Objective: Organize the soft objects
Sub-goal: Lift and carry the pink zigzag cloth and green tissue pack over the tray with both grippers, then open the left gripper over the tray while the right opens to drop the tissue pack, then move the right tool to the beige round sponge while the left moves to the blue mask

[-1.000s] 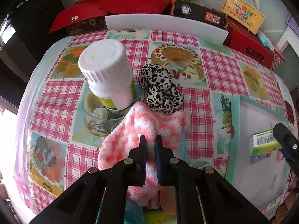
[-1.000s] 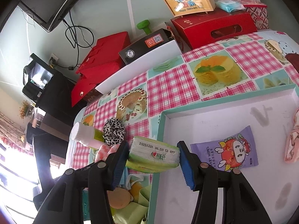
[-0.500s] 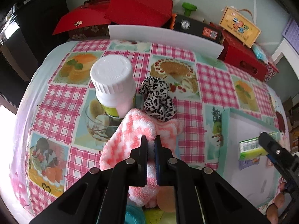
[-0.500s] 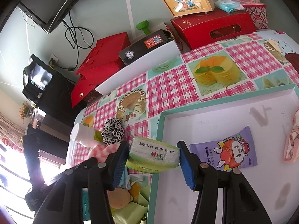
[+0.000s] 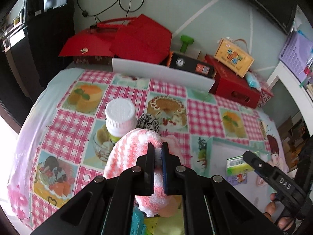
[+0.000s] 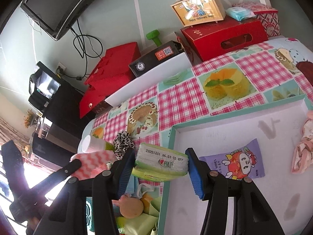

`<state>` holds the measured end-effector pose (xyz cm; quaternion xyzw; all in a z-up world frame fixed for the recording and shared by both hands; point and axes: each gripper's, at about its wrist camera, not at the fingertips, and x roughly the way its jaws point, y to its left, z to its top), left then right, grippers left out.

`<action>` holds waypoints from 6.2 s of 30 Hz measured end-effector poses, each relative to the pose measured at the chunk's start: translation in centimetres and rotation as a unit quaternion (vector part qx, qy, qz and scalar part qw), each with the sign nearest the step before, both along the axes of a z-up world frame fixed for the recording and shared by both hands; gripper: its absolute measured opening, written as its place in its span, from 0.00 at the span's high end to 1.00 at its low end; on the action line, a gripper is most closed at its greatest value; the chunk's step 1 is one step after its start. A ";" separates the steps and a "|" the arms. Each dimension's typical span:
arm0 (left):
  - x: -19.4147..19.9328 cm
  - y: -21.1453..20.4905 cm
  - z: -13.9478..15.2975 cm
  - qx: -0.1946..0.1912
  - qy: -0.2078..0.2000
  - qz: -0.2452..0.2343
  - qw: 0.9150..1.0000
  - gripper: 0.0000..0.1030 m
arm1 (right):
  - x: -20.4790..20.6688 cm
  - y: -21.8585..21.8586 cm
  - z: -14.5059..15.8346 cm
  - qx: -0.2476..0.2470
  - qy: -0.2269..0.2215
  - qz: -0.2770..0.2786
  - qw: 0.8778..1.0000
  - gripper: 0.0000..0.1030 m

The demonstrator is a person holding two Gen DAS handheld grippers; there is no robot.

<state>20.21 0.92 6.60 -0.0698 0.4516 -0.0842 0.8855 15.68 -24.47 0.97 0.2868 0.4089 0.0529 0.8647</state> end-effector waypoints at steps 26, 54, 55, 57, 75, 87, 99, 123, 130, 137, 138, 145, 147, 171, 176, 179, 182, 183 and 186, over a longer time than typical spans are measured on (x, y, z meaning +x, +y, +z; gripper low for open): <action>-6.4 0.0 9.6 -0.035 -0.164 -0.014 0.986 0.94 | -3.8 -6.7 4.6 -0.012 -0.062 -0.093 0.994 0.46; -7.1 -14.8 5.9 -0.049 -0.132 -0.213 0.967 0.94 | -11.8 -20.7 4.9 -0.028 -0.041 -0.307 0.950 0.46; -6.7 -15.1 5.3 -0.052 -0.126 -0.212 0.968 0.94 | -11.8 -20.7 4.8 -0.027 -0.041 -0.307 0.950 0.46; -6.0 -15.6 4.2 -0.048 -0.119 -0.209 0.970 0.94 | -11.7 -20.7 4.8 -0.028 -0.041 -0.306 0.951 0.46; -1.5 -17.6 -5.1 -0.006 -0.014 -0.180 0.983 0.94 | -9.5 -19.2 3.4 -0.045 -0.010 -0.271 0.961 0.46; -0.6 -19.1 -10.3 0.030 0.094 -0.186 0.977 0.94 | -7.0 -17.1 1.8 -0.061 0.020 -0.226 0.972 0.46; -2.0 -21.0 -11.5 0.056 0.112 -0.218 0.968 0.94 | -4.1 -15.7 -2.0 -0.059 0.068 -0.188 0.978 0.45; -1.0 -17.4 -7.3 0.028 0.078 -0.163 0.983 0.46 | -4.2 -16.3 -2.5 -0.080 0.099 -0.208 0.970 0.32; 0.0 -15.7 -7.5 0.014 0.086 -0.119 0.989 0.39 | -3.9 -15.7 -2.7 -0.110 0.113 -0.201 0.967 0.25; 1.1 -12.8 -7.6 0.003 0.090 -0.052 0.995 0.39 | -3.4 -14.9 -2.6 -0.139 0.116 -0.186 0.966 0.19; 1.2 -12.2 -7.6 -0.001 0.091 -0.040 0.995 0.39 | -3.3 -14.6 -2.6 -0.144 0.117 -0.182 0.966 0.18; 2.2 -9.2 -7.7 -0.020 0.099 0.010 0.995 0.26 | -2.5 -12.5 -2.6 -0.173 0.119 -0.155 0.965 0.12; 2.3 -8.1 -7.5 -0.020 0.094 0.027 0.995 0.26 | -2.3 -11.6 -2.5 -0.184 0.117 -0.148 0.965 0.12; 2.0 5.2 -5.6 0.011 0.063 0.186 0.980 0.17 | -0.3 2.0 -1.0 -0.249 0.058 0.002 0.967 0.01; 1.9 7.1 -6.2 0.022 0.074 0.207 0.975 0.17 | -0.3 4.9 -1.3 -0.259 0.051 0.037 0.964 0.01; 1.8 7.8 -6.5 0.030 0.080 0.213 0.973 0.17 | -0.3 6.5 -1.6 -0.264 0.048 0.058 0.962 0.01; 1.8 8.5 -7.0 0.028 0.089 0.215 0.972 0.17 | -0.3 7.9 -1.9 -0.270 0.045 0.076 0.959 0.01; 1.8 8.8 -7.3 0.025 0.095 0.215 0.972 0.17 | -0.3 8.1 -1.9 -0.270 0.044 0.080 0.958 0.01; 1.8 9.2 -7.8 0.025 0.104 0.213 0.971 0.17 | -0.1 8.6 -2.2 -0.264 0.043 0.089 0.959 0.01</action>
